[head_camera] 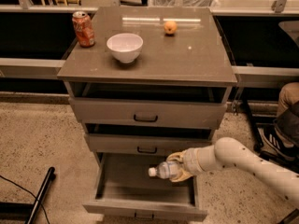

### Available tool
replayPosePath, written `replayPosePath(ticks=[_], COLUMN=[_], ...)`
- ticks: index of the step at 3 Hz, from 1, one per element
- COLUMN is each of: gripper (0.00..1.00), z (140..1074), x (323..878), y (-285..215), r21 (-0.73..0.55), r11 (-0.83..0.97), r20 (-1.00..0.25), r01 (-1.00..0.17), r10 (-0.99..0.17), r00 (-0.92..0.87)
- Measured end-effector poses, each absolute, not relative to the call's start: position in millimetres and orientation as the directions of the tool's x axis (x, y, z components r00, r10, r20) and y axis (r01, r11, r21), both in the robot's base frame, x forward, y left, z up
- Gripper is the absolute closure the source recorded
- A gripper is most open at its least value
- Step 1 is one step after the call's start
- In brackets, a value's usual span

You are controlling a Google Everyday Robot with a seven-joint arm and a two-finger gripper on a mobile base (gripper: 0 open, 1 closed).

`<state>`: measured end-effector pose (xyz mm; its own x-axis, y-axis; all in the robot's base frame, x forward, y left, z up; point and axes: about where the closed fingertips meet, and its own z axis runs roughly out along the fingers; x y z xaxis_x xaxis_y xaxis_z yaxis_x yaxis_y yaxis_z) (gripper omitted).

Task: Pick blue plastic bottle from bottom drawer and place on counter

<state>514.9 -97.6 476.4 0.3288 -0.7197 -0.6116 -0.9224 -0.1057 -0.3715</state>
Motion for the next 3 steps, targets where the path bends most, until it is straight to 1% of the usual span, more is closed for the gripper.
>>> replayPosePath(ticks=[1, 2, 3], gripper=[1.0, 1.0, 1.0], z=[569.8, 647.8, 711.6], x=[488.7, 470.7, 479.1], y=[-72.0, -61.7, -52.7], r21=[-0.5, -0.592, -0.639], r11=[-0.229, -0.287, -0.318], r20=[-0.529, -0.42, -0.292], r01=[-0.835, -0.754, -0.7], r10=[-0.682, -0.688, -0.742], r00=[0.504, 0.592, 0.604])
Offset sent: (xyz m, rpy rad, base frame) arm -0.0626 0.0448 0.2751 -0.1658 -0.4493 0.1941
